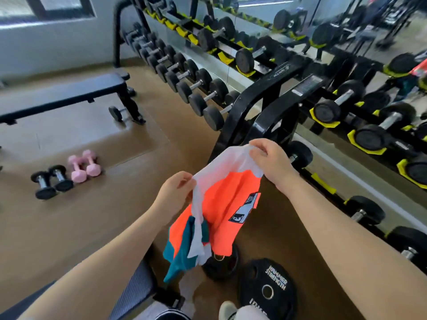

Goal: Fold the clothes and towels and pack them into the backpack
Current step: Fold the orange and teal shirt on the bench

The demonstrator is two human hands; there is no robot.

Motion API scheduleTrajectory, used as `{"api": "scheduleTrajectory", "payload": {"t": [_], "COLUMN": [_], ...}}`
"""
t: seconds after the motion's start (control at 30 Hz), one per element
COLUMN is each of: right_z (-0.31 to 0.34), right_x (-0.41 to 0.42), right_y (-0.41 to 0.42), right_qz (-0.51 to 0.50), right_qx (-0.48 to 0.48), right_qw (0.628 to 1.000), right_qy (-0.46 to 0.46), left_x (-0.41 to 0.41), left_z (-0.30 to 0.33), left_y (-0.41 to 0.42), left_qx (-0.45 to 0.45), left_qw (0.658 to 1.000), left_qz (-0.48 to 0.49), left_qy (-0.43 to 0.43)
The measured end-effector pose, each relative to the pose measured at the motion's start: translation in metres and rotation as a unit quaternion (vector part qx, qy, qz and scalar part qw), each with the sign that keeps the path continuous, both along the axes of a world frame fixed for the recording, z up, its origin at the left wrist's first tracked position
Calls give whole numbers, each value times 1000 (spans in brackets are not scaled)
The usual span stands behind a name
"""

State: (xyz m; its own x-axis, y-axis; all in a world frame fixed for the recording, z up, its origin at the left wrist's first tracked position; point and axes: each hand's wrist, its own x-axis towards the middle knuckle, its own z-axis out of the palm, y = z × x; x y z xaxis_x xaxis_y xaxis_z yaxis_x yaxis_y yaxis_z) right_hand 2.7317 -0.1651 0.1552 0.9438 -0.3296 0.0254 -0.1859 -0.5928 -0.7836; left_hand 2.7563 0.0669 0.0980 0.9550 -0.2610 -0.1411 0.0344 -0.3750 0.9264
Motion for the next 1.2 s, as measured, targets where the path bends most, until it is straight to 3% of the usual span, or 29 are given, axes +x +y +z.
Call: {"api": "scheduleTrajectory", "payload": {"t": [0.07,0.1,0.2,0.3,0.47,0.57,0.63,0.67,0.77,0.83,0.87,0.93,1.0,1.07,1.2], "right_z": [-13,-20,-45,-75,-111,-101,-82,-70,-32,-11,-4,6,14,21,19], "right_x": [-3,-9,-32,-40,-39,-28,-19,-16,-5,0,1,4,8,11,10], "right_y": [2,10,42,56,46,24,7,-1,-9,2,9,22,28,29,14], "right_qz": [1,28,118,167,109,49,34,34,118,215,251,283,285,277,247], "right_qx": [-92,-92,20,24,-12,39,81,86,37,-35,-61,-53,-4,41,118], "right_qw": [996,995,992,975,980,989,993,995,992,976,965,955,955,955,957], "right_qy": [-13,-27,35,147,167,131,74,43,5,30,46,69,85,97,93], "left_x": [5,6,5,1,3,9,11,11,0,-12,-16,-25,-32,-32,-29], "left_z": [21,28,40,44,62,59,43,30,-13,-28,-28,-14,3,9,18], "left_y": [-14,-21,-40,-51,-52,-35,-15,-4,20,16,9,-14,-37,-51,-57], "left_qx": [18,33,64,24,-124,-156,-105,-32,269,316,283,131,32,18,-59], "left_qw": [998,996,993,995,980,966,963,966,949,944,957,990,990,992,996], "left_qz": [20,25,33,73,156,202,245,250,161,89,55,-53,-126,-84,-14], "left_qy": [-49,-76,-91,-58,-20,-30,-45,-52,18,40,22,-12,-60,-94,-71]}}
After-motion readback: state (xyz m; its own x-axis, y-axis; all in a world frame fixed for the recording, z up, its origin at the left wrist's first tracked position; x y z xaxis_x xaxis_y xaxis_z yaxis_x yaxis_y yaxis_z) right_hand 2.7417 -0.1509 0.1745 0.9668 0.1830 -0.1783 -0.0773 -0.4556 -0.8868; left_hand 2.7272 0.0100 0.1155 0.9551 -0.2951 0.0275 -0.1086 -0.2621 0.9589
